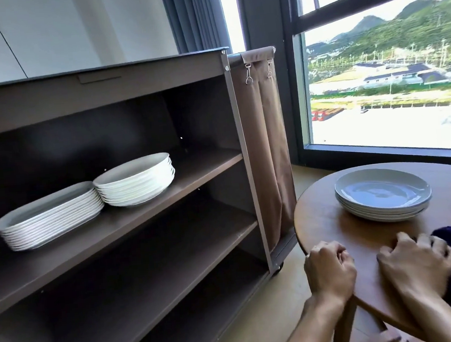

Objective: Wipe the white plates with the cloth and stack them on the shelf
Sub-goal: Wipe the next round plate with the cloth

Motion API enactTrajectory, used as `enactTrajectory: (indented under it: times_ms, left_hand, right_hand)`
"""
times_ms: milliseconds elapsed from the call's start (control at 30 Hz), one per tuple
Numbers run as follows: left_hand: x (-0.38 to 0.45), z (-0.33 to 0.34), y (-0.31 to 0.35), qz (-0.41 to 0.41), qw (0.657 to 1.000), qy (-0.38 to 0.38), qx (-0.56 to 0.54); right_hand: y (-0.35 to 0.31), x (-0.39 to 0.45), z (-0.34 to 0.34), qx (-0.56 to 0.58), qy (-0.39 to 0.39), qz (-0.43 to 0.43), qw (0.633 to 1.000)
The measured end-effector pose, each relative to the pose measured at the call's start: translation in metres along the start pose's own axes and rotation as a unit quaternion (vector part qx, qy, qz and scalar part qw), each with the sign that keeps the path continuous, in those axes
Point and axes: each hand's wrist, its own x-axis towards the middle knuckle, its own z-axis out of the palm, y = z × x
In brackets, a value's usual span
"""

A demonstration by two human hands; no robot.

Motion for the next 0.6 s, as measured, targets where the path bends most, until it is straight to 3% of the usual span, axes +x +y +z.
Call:
enactTrajectory:
  times_ms: [167, 400, 500, 600]
  left_hand:
    - [0.015, 0.017, 0.017, -0.021, 1.0, -0.005, -0.018]
    - [0.047, 0.039, 0.045, -0.059, 0.992, 0.044, -0.101]
    - [0.067, 0.045, 0.063, -0.134, 0.973, 0.059, -0.18]
    - [0.097, 0.051, 0.079, -0.231, 0.946, 0.022, -0.226]
  right_hand:
    - [0.0, 0.001, 0.001, 0.003, 0.009, -0.013, 1.0]
    - [0.001, 0.001, -0.001, -0.013, -0.015, -0.013, 1.0]
    - [0.0, 0.001, 0.0, -0.009, -0.014, -0.015, 1.0]
    - [0.001, 0.003, 0.002, -0.006, -0.008, -0.01, 1.0]
